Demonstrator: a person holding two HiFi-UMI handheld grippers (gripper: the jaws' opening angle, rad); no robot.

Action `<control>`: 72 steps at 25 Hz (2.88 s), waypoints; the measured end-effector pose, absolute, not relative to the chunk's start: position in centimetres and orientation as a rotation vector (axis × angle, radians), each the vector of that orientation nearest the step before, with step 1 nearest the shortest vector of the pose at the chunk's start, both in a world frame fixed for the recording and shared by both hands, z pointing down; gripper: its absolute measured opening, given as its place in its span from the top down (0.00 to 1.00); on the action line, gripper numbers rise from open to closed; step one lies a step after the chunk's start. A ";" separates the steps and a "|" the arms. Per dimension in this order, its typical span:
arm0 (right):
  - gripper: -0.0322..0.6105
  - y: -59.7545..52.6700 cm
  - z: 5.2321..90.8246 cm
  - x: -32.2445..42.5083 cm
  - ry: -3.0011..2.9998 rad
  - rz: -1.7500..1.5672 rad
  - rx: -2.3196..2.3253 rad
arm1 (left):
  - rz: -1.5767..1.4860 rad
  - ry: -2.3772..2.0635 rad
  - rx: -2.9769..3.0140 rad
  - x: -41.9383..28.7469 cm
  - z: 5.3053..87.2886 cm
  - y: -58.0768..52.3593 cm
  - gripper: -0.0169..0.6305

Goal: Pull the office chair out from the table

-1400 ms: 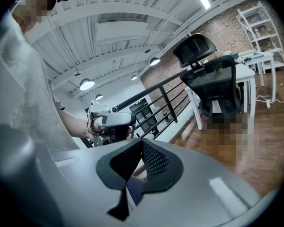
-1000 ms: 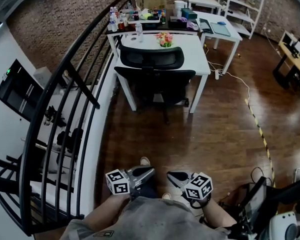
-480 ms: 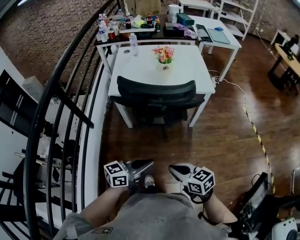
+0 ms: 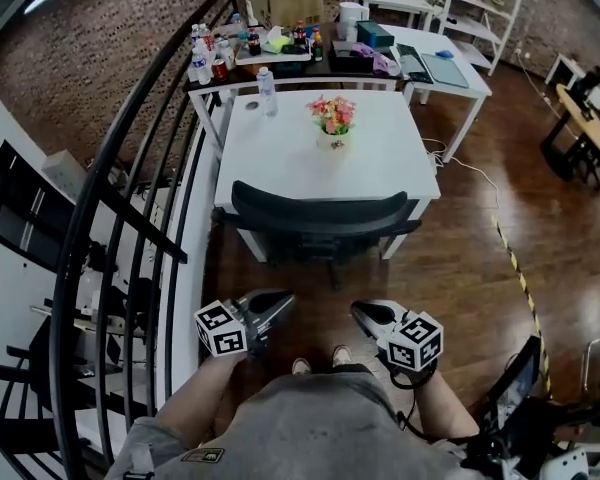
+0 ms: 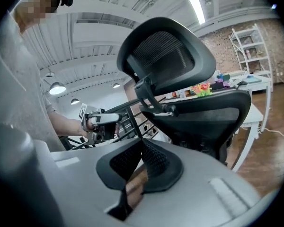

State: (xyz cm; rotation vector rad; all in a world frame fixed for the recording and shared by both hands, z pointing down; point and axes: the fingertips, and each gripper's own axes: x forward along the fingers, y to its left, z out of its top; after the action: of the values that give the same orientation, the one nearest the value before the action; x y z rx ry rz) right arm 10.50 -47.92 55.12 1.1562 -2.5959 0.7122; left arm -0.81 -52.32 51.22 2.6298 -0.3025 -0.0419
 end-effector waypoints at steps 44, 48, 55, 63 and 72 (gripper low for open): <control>0.71 -64.7 43.7 15.9 -2.583 0.043 0.646 | 0.530 0.005 3.181 1.1 42.1 -69.0 0.63; 0.72 -64.1 43.7 15.9 -2.569 0.016 0.642 | 0.571 0.042 3.190 1.0 42.3 -68.1 0.67; 0.72 -63.0 43.7 16.2 -2.551 -0.018 0.640 | 0.637 0.076 3.200 0.9 42.5 -66.6 0.72; 0.73 -60.0 43.7 15.8 -2.557 0.009 0.612 | 0.652 0.148 3.179 0.5 42.6 -63.4 0.76; 0.73 -54.7 43.5 15.1 -2.550 0.034 0.616 | 0.661 0.221 3.180 -0.4 42.5 -58.1 0.78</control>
State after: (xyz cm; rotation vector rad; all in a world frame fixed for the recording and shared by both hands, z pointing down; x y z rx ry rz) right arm 15.10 -54.65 43.54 0.6160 -2.5499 0.0337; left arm -0.36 -58.13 42.45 3.1799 0.2210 0.6608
